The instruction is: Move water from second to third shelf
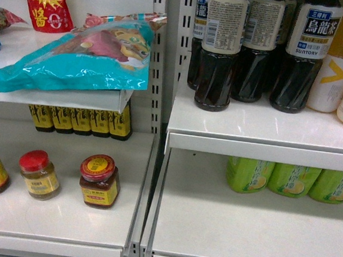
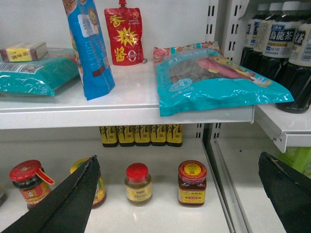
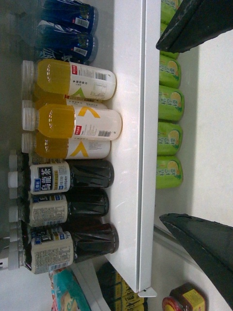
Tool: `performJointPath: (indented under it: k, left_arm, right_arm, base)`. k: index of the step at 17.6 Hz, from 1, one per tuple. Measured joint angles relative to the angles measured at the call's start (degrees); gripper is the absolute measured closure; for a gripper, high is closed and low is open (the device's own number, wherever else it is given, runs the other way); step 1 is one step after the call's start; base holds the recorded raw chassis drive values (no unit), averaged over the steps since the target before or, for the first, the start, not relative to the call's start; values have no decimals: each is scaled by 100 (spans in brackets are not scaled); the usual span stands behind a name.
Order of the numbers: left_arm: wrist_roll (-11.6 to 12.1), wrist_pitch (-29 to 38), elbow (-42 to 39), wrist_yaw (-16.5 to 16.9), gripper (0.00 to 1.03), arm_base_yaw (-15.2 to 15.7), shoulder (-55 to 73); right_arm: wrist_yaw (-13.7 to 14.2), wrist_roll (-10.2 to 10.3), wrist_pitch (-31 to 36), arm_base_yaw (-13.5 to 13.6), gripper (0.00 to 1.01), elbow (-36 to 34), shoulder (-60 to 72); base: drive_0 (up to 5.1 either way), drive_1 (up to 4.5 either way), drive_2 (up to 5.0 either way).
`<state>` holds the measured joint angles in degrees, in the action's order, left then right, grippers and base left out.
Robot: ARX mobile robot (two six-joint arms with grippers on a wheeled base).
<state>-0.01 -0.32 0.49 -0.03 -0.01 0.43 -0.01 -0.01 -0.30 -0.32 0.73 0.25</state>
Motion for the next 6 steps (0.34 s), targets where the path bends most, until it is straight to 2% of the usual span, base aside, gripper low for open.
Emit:
performJointPath:
  k: [6]
  left_arm:
    - [0, 0, 0, 0, 5, 0, 0]
  right_arm:
    - [0, 0, 0, 0, 3, 0, 0]
  base:
    - [0, 0, 0]
